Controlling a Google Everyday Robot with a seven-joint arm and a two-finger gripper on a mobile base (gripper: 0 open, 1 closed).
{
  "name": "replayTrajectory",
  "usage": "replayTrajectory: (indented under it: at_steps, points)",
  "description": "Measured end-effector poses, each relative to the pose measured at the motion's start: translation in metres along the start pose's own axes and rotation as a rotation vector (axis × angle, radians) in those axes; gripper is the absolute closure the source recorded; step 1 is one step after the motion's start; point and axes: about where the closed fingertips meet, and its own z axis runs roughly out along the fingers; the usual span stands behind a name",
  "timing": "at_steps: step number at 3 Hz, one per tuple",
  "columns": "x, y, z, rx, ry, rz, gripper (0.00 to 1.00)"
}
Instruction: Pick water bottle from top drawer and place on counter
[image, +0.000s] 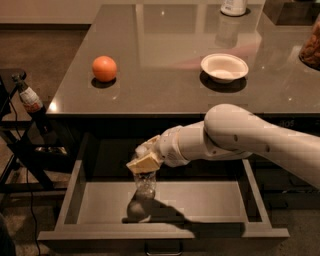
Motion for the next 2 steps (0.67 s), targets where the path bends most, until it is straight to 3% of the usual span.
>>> replayTrajectory:
  at_steps: [1, 2]
  points:
    - [-0.02, 0.008, -0.012, -0.001, -0.023, 0.005, 1.0]
    - [-0.044, 0.012, -0.028, 0.009, 0.007, 0.003, 1.0]
